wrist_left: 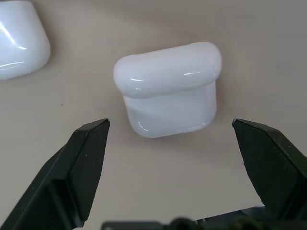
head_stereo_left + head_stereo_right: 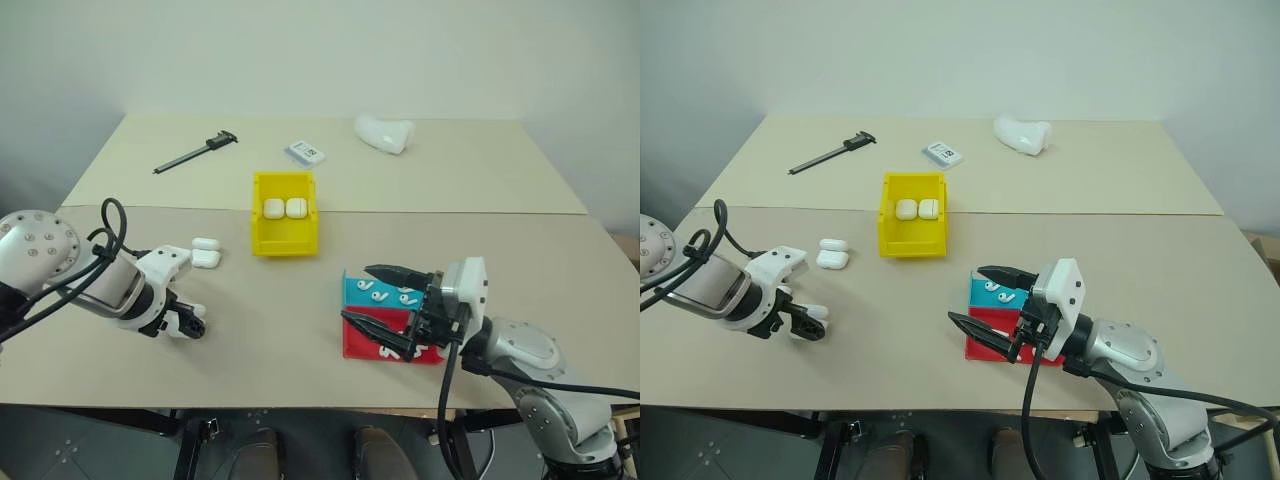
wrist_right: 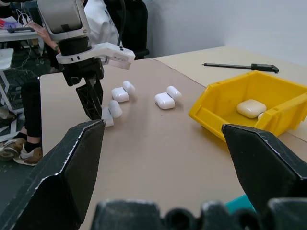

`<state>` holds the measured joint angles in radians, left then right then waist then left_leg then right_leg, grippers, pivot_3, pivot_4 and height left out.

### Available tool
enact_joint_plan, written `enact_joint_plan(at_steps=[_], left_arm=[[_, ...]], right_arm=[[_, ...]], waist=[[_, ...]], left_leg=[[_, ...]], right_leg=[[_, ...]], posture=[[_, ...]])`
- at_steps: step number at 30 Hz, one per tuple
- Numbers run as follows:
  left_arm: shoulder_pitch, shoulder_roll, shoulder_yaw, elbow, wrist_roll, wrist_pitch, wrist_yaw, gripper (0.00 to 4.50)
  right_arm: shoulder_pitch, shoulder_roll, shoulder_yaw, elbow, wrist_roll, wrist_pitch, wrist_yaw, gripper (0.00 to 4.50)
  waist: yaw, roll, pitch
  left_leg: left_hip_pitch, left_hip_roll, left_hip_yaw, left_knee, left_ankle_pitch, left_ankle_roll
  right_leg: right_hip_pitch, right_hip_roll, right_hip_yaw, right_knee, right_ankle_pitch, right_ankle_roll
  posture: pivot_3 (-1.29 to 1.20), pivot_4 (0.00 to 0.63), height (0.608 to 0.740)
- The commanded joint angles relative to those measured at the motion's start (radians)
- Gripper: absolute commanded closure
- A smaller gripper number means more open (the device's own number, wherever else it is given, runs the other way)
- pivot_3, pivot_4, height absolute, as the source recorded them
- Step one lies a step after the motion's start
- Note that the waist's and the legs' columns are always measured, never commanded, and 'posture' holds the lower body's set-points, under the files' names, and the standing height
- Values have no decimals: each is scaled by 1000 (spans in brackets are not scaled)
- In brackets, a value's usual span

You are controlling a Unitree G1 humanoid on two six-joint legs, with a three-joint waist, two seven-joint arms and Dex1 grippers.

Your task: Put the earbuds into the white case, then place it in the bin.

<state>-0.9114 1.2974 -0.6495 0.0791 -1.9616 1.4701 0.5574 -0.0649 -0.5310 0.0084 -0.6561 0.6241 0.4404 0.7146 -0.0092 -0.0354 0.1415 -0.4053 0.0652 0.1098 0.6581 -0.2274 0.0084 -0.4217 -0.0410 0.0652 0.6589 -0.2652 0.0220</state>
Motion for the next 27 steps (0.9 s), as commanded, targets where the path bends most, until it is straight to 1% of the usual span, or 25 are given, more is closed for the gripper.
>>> enact_joint_plan(at_steps=[1, 7, 12, 18, 27], left_arm=[[11, -20, 24, 7, -11, -3, 25, 28], [57, -91, 56, 33, -11, -41, 106, 28], [103, -122, 102, 22, -11, -67, 199, 28], [126, -133, 142, 13, -11, -63, 233, 28], [148, -133, 170, 6, -11, -66, 243, 28]], right_arm=[[-2, 5, -4, -27, 1, -25, -3, 0], [-8, 6, -9, -23, -1, -23, -2, 0], [-6, 7, -10, -25, -2, -21, -2, 0], [-4, -3, -10, -27, -1, -18, 9, 0], [-11, -93, -24, -18, 32, -18, 129, 0]], waist=[[2, 0, 0], [11, 1, 0], [16, 3, -2], [20, 3, -2], [20, 3, -2]], left_leg=[[0, 0, 0, 0, 0, 0], [0, 0, 0, 0, 0, 0], [1, 0, 0, 0, 0, 0], [3, 0, 0, 0, 0, -1], [3, 0, 0, 0, 0, -1]], right_leg=[[0, 0, 0, 0, 0, 0], [0, 0, 0, 0, 0, 0], [1, 0, 0, 0, 0, 0], [2, 0, 0, 2, 0, 0], [2, 0, 0, 1, 0, 0]], posture=[[0, 150, 740], [0, 150, 740], [0, 150, 740], [0, 150, 740], [0, 150, 740]])
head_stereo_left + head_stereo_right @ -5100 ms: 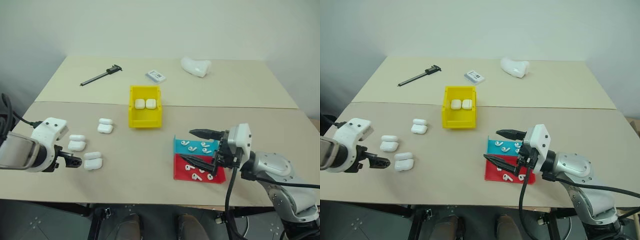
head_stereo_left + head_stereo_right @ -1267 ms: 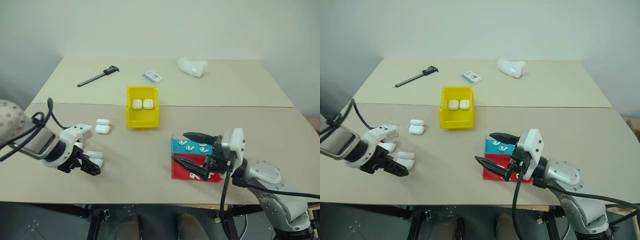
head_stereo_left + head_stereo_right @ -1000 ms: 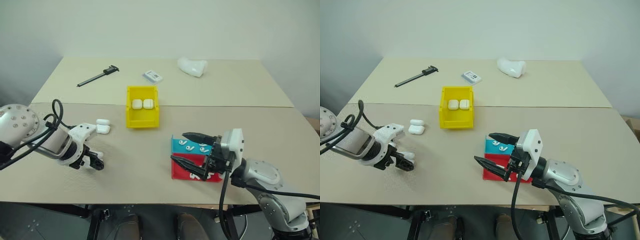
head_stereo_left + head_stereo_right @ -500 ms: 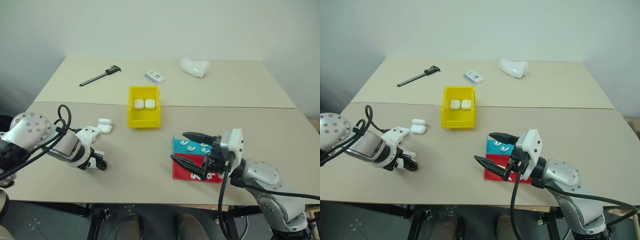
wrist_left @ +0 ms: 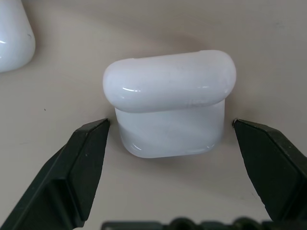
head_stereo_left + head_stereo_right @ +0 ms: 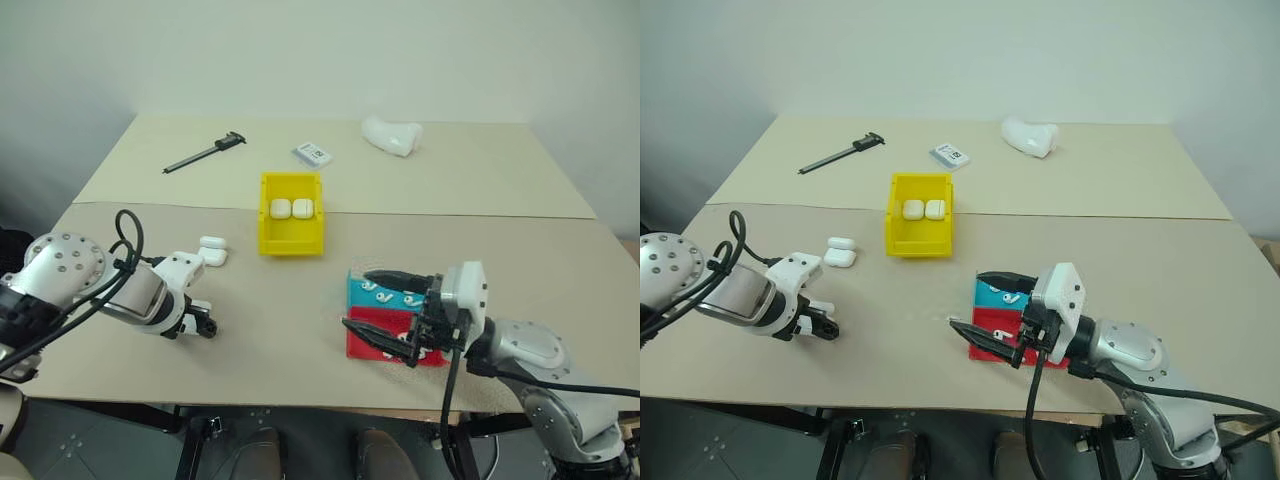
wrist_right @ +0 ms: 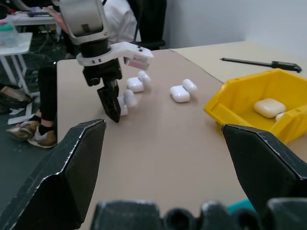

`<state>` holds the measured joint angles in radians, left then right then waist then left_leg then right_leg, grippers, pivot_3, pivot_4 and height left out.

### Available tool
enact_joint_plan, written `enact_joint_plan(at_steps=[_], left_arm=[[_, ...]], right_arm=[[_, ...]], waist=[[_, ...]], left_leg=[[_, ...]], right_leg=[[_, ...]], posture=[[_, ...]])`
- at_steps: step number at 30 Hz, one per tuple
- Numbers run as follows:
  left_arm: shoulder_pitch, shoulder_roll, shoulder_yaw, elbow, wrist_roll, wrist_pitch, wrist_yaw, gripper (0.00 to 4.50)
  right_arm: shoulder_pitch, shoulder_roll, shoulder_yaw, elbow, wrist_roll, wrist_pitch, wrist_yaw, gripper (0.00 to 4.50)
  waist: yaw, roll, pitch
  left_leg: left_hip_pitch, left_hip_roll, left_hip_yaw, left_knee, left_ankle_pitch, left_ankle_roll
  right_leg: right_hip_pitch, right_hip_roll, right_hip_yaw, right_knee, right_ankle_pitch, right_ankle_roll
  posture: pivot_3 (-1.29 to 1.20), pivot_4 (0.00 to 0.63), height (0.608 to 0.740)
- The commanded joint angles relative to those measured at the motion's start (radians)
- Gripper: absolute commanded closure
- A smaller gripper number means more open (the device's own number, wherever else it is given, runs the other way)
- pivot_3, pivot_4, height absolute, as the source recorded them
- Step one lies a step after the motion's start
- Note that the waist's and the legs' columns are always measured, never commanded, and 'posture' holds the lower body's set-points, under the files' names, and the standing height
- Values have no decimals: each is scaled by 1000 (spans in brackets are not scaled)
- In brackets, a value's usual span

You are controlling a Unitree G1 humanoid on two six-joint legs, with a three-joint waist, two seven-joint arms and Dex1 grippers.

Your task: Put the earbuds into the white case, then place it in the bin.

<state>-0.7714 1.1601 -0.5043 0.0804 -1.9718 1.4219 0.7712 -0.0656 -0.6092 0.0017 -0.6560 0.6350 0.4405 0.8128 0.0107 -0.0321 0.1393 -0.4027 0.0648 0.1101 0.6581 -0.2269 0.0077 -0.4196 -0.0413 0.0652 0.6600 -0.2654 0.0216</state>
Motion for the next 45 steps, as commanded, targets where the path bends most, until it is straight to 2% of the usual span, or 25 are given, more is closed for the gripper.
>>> enact_joint_plan(at_steps=[1, 6, 9, 13, 18, 21, 25, 27, 28, 30, 32, 34, 38, 41, 44, 45], left_arm=[[12, 1, 29, 4, 0, -21, 32, 28], [28, -8, 49, 0, 0, -27, 45, 28], [44, -9, 65, -3, 0, -35, 61, 605], [54, -2, 78, -3, 0, -30, 58, 1720], [74, 22, 96, -26, 0, -29, 44, 1718], [110, 64, 148, -92, 0, -54, 21, 1718], [199, 158, 332, -274, 16, -149, -68, 1718], [296, 151, 502, -395, 157, -215, -216, 1718], [387, 124, 596, -486, 325, -318, -345, 1718], [536, 56, 706, -608, 603, -519, -542, 1718], [632, -40, 719, -662, 828, -733, -715, 1718], [660, -125, 698, -673, 960, -860, -841, 1718], [558, -332, 635, -561, 959, -1026, -1281, 1718], [441, -384, 544, -478, 1008, -1020, -1491, 1718], [385, -409, 517, -405, 1036, -1078, -1760, 1718], [364, -412, 508, -375, 1042, -1091, -1852, 1718]], right_arm=[[-11, -20, -16, -16, 22, -18, 38, 0], [-14, -40, -14, -16, 23, -15, 68, 0], [-9, -41, -15, -21, 24, -16, 71, 0], [-7, -39, -12, -28, 24, -13, 67, 0], [-1, -42, -15, -29, 25, -14, 69, 0], [5, -47, -22, -26, 23, -19, 75, 0], [12, -68, -50, -14, 27, -25, 93, 0], [5, -85, -68, -4, 25, -25, 107, 0], [-11, -102, -80, 1, 24, -13, 105, 0], [-39, -135, -94, 14, 20, 10, 103, 0], [-83, -199, -86, 19, -20, 46, 98, 0], [-114, -253, -74, 29, -58, 63, 100, 0], [-200, -384, -15, 48, -132, 150, 120, 0], [-258, -456, 51, 47, -174, 245, 116, 0], [-280, -517, 107, 28, -226, 280, 136, 582], [-287, -536, 134, 19, -246, 289, 146, 928]], waist=[[0, 0, 0], [1, 0, 0], [1, 0, 0], [-2, 0, 0], [-5, 0, 0], [-11, 0, 0], [-12, -1, 1], [-9, -1, 1], [-7, 0, 0], [-3, 2, 0], [-1, 2, 0], [1, 2, 0], [9, 1, 0], [5, 1, -1], [-4, 1, -1], [-11, 1, -1]], left_leg=[[0, 0, 0, 0, 0, 0], [0, 0, 0, 0, 0, 0], [0, 0, 0, 0, 0, 0], [0, 0, 0, 0, 0, 0], [0, 0, 0, 0, 0, 0], [-1, 0, 0, 0, 0, 0], [-2, 1, 0, -1, 0, 0], [-2, 1, 0, -1, 0, 0], [-2, 0, 2, -1, 0, 0], [-1, 0, 7, -1, 0, -1], [0, 0, 9, -3, 1, -3], [0, -1, 9, -6, 2, -5], [-2, 0, 7, -7, 3, -5], [-3, 0, 6, -5, 2, -3], [-5, 0, 5, -5, 2, -1], [-4, 0, 5, -5, 1, 0]], right_leg=[[0, 0, 0, 0, 0, 0], [0, 0, 0, 0, 0, 0], [0, 0, 0, 0, 0, 0], [0, 0, 0, 0, 0, 0], [0, 0, 0, 0, 0, 0], [-1, 0, 0, 0, 0, 0], [-2, 0, 0, -1, 0, -1], [-2, 0, 0, -2, 0, -1], [-2, -1, -1, -2, 0, -1], [-1, -2, -1, -4, 0, -1], [-1, -2, -1, -4, -1, -2], [-2, -2, -1, -5, -1, -3], [-1, -1, -4, -5, -1, -5], [-1, -1, -5, -6, -1, -4], [-1, -1, -4, -7, -1, -3], [-2, -1, -3, -7, -1, -3]], posture=[[0, 150, 740], [0, 150, 740], [0, 150, 740], [0, 150, 740], [0, 150, 740], [0, 150, 740], [0, 150, 740], [0, 150, 740], [0, 150, 740], [0, 150, 740], [0, 150, 740], [0, 150, 740], [0, 150, 740], [0, 150, 740], [0, 150, 740], [0, 150, 740]])
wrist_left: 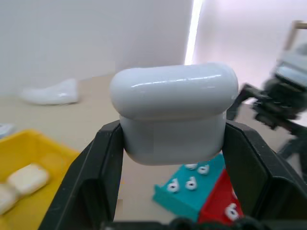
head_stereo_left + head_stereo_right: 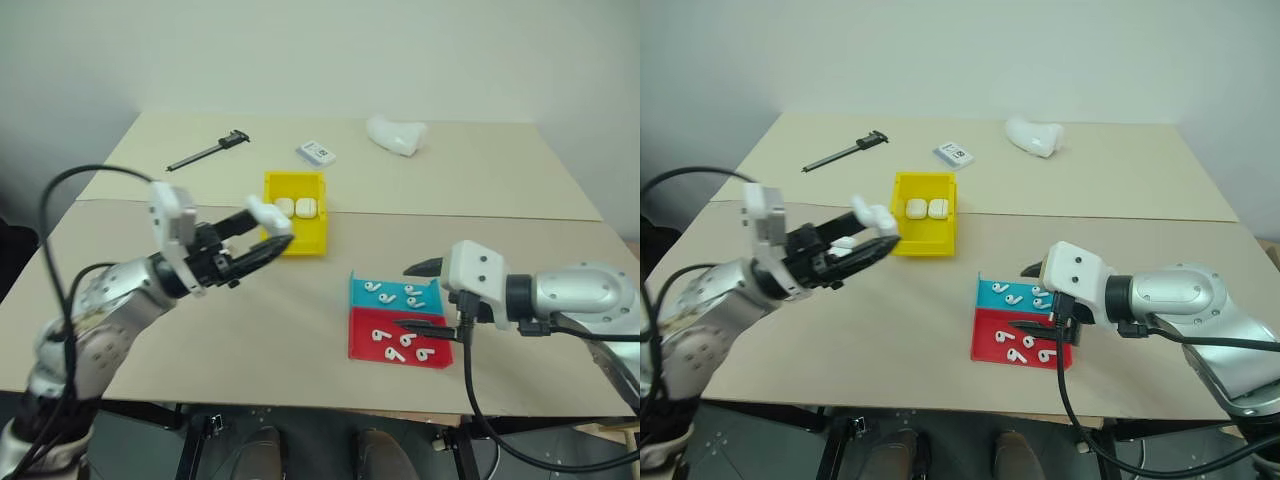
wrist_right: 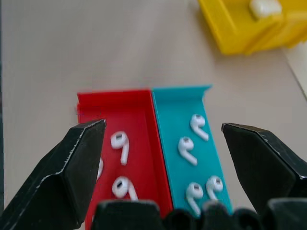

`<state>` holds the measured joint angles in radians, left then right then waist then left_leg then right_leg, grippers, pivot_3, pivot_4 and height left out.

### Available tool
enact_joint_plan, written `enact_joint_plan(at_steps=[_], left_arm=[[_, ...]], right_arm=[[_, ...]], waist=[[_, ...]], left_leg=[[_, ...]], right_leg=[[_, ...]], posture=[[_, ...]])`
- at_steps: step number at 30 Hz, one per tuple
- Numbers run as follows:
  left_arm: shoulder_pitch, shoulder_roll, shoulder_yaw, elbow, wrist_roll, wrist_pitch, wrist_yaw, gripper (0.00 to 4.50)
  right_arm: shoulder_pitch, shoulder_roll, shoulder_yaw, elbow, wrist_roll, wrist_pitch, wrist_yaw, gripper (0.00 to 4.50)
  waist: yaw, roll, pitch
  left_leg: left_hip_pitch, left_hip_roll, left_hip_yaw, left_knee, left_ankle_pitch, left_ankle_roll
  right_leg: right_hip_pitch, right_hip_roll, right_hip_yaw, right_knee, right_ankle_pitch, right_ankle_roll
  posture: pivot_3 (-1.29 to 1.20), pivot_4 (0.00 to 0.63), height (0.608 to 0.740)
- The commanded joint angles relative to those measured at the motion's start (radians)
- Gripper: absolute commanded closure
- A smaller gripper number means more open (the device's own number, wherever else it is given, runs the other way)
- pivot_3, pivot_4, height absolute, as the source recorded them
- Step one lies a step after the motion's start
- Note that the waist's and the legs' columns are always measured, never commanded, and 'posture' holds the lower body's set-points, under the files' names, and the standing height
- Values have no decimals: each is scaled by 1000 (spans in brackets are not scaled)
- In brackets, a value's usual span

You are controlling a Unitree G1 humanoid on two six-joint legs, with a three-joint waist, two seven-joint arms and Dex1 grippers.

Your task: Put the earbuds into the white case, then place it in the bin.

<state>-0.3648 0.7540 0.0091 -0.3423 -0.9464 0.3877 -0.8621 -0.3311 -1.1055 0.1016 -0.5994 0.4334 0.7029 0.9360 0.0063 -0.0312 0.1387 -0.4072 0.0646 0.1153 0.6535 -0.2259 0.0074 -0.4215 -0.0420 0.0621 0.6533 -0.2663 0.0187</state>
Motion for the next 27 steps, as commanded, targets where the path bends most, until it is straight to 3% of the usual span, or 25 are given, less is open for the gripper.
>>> enact_joint_plan(at_steps=[1, 4, 10, 19, 27], left_arm=[[-62, -14, -14, 71, 27, -65, -278, 1718], [-103, -56, -41, 112, 67, -96, -390, 1718], [-100, -156, -67, 78, 101, -97, -425, 1718], [-69, -240, -78, 27, 150, -81, -364, 1718], [-42, -256, -70, -15, 159, -61, -317, 1718]], right_arm=[[-26, -53, 57, -44, -62, 32, 32, 1225], [-52, -76, 131, -57, -126, 49, 47, 1225], [-95, -88, 242, -46, -228, 79, 86, 1225], [-107, -80, 335, 3, -351, 96, 127, 1225], [-103, -37, 350, 22, -389, 107, 148, 1225]], waist=[[-10, 0, 0], [-15, 0, 0], [-19, 0, 0], [-20, 0, 0], [-19, 1, 0]], left_leg=[[0, 0, -1, 1, -1, 1], [-1, 1, -1, 5, -2, 3], [-2, 1, -4, 7, -2, 4], [-1, 1, -6, 7, -3, 4], [-1, 1, -6, 7, -3, 4]], right_leg=[[0, 0, 0, 0, 0, 1], [0, 0, 0, 2, -1, 2], [0, 0, 0, 3, 0, 4], [1, 0, 1, 3, -1, 4], [1, 0, 1, 4, -1, 4]], posture=[[0, 150, 740], [0, 150, 740], [0, 150, 740], [0, 150, 740], [0, 150, 740]])
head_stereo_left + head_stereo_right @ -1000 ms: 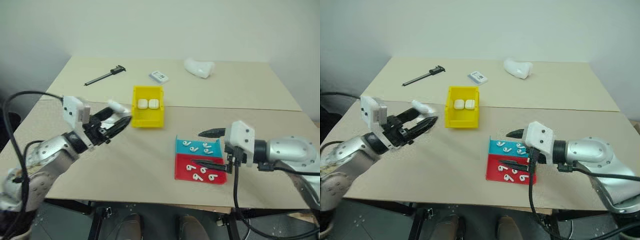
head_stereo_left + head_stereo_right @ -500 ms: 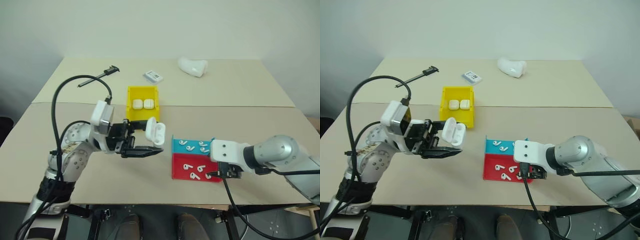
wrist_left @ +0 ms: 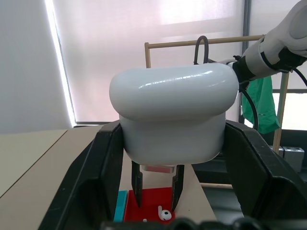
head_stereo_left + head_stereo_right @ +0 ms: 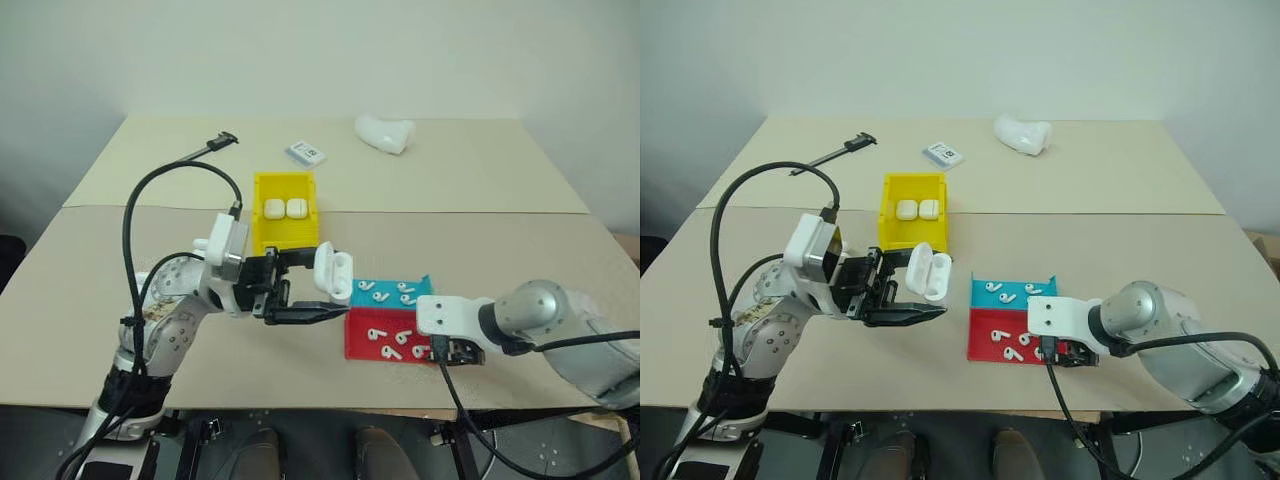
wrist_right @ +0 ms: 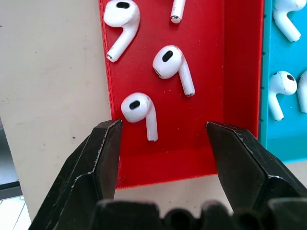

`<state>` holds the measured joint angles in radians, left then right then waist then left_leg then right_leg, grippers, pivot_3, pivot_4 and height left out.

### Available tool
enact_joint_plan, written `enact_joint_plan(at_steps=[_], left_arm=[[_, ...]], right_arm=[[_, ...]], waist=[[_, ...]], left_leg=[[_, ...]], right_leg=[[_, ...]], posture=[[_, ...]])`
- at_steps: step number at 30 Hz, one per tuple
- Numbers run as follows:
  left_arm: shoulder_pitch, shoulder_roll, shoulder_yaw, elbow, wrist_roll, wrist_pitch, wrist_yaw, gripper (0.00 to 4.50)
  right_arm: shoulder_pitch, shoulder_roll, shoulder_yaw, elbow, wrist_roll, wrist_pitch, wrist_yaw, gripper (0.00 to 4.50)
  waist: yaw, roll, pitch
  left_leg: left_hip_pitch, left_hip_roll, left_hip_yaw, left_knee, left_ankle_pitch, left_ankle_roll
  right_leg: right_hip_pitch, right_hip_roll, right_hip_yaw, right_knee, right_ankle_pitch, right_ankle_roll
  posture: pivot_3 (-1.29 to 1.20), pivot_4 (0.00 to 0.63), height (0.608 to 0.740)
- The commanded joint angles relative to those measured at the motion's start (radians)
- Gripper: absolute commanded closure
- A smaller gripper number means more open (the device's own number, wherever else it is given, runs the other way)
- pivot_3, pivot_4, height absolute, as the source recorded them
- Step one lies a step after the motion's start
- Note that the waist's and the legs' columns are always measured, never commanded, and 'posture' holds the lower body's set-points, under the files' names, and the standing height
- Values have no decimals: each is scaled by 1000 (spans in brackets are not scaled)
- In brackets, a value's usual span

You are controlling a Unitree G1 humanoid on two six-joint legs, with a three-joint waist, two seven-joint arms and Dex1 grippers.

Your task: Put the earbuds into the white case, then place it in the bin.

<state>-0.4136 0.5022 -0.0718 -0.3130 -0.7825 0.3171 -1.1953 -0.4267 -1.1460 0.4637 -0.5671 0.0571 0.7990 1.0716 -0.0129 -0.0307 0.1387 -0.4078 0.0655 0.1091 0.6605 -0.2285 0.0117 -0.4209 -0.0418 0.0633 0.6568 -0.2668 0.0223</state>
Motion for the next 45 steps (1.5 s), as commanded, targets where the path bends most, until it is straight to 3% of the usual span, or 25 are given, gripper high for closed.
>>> enact_joint_plan(at_steps=[1, 13, 17, 30, 33, 39, 45], left_arm=[[10, -4, 12, -49, -6, 11, 22, 1718], [32, 2, 26, -83, -16, 35, 48, 1718], [37, 2, 28, -90, -18, 39, 51, 1718], [50, -4, 24, -109, -20, 46, 76, 1718], [54, -4, 25, -114, -21, 47, 83, 1718], [60, -5, 28, -123, -21, 54, 94, 1718], [65, -2, 33, -126, -24, 58, 98, 1718]], right_arm=[[-8, 9, -10, -9, -14, 14, 14, 1225], [13, 38, 1, 1, -46, 14, 21, 1225], [17, 44, 1, 1, -50, 13, 23, 2012], [26, 46, 10, 7, -62, -9, 45, 2012], [29, 45, 11, 8, -64, -14, 51, 2576], [35, 47, 13, 19, -70, -27, 54, 4445], [43, 56, 12, 14, -73, -20, 49, 4482]], waist=[[0, 0, 0], [0, 0, 0], [0, 0, 0], [0, 0, 0], [0, 0, 0], [0, 0, 0], [0, 0, 0]], left_leg=[[0, 0, 0, 0, 0, 0], [0, 0, 0, 0, 0, 0], [1, 0, 0, 0, 0, 0], [1, 0, 0, 0, 0, 0], [1, 0, 0, 0, 0, 0], [1, 0, 0, 0, 0, 0], [2, 0, 0, 0, 0, 0]], right_leg=[[0, 0, 0, 0, 0, 0], [0, 0, 0, 0, 0, 0], [0, 0, 0, 0, 0, 0], [0, 0, 0, 0, 0, 0], [0, 0, 0, 0, 0, 0], [1, 0, 0, 0, 0, 0], [1, 0, 0, 0, 0, 0]], posture=[[0, 150, 740], [0, 150, 740], [0, 150, 740], [0, 150, 740], [0, 150, 740], [0, 150, 740], [0, 150, 740]])
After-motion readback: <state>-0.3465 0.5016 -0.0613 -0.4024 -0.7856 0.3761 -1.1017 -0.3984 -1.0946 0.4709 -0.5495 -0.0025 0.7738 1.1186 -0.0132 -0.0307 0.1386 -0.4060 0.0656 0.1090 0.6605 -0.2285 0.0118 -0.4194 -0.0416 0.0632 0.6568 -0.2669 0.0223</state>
